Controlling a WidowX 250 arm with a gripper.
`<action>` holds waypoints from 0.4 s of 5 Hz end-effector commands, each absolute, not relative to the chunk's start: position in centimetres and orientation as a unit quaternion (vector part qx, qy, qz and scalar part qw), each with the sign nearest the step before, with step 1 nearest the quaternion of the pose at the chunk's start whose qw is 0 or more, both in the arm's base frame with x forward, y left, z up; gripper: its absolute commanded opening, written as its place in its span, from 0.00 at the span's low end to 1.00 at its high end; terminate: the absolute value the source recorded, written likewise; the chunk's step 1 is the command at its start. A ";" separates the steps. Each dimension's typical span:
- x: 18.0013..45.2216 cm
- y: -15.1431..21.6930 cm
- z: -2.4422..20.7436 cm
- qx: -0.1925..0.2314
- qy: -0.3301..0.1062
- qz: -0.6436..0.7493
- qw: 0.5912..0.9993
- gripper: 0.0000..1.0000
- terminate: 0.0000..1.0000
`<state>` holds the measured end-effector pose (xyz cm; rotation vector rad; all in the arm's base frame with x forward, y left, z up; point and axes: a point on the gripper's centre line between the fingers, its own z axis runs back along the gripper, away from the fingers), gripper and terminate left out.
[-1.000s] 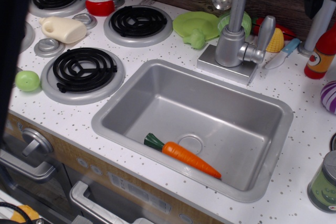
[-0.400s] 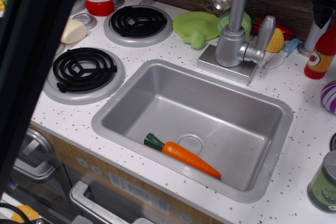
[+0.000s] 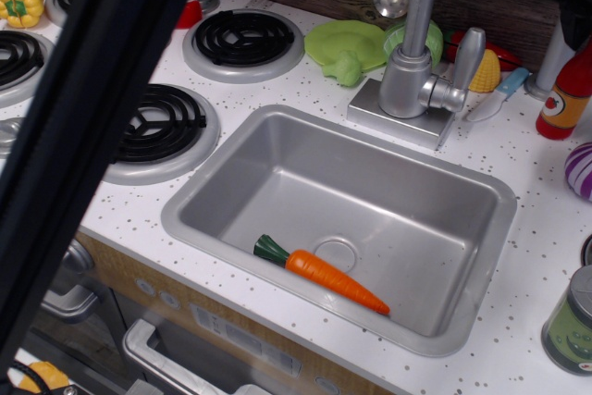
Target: Put red bottle in sink
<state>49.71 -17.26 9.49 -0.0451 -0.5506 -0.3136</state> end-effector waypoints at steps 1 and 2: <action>51.0 -16.9 13.0 -0.018 -0.302 -0.150 0.941 0.00 0.00; 50.3 -16.8 13.0 -0.014 -0.297 -0.144 0.944 0.00 0.00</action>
